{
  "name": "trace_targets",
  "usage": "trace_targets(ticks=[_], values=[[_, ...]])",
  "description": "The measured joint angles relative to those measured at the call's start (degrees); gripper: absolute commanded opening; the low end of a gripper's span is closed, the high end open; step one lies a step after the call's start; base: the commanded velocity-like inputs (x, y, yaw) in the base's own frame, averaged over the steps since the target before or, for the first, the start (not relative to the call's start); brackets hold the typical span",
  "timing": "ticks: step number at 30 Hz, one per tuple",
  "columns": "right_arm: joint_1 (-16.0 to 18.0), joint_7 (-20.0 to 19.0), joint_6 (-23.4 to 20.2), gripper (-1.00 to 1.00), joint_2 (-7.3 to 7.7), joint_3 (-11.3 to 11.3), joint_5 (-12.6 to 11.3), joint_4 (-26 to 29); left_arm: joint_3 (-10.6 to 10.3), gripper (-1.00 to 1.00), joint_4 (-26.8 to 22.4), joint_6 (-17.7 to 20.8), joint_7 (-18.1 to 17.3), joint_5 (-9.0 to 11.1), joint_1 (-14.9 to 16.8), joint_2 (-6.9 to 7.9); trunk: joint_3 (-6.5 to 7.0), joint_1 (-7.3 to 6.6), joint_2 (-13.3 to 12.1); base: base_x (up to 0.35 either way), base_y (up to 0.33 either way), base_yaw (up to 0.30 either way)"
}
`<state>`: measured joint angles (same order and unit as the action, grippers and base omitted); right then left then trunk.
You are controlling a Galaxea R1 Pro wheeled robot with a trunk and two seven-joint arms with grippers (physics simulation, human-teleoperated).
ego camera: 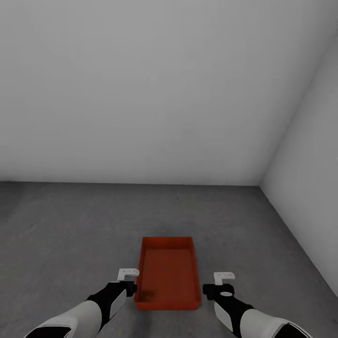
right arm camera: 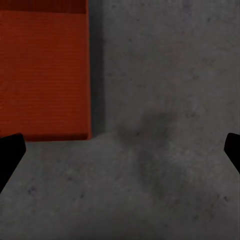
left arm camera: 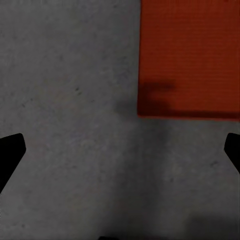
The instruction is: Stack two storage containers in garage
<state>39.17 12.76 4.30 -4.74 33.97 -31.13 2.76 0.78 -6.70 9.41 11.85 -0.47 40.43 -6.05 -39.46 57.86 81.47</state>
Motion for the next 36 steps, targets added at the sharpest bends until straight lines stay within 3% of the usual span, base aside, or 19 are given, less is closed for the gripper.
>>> trace_targets(ticks=[9,23,36], values=[[0.0,-0.1,0.0,1.0,-0.4,0.0,-0.1,0.0,0.0,1.0,0.5,-0.3,-0.1,0.2,0.0,0.06,2.24,-1.98,-3.6,0.0,0.0,0.0],[0.0,-0.6,-0.6,1.0,-0.75,0.2,0.0,-1.2,0.0,1.0,5.1,-0.7,-0.1,0.8,0.0,1.1,4.83,-5.05,-9.2,0.0,0.0,0.0],[0.0,-0.9,-0.6,1.0,-0.73,0.3,0.0,-1.3,0.1,1.0,5.8,-0.6,-0.1,1.3,-0.1,1.18,7.17,-7.91,-14.4,0.0,0.0,0.0]])
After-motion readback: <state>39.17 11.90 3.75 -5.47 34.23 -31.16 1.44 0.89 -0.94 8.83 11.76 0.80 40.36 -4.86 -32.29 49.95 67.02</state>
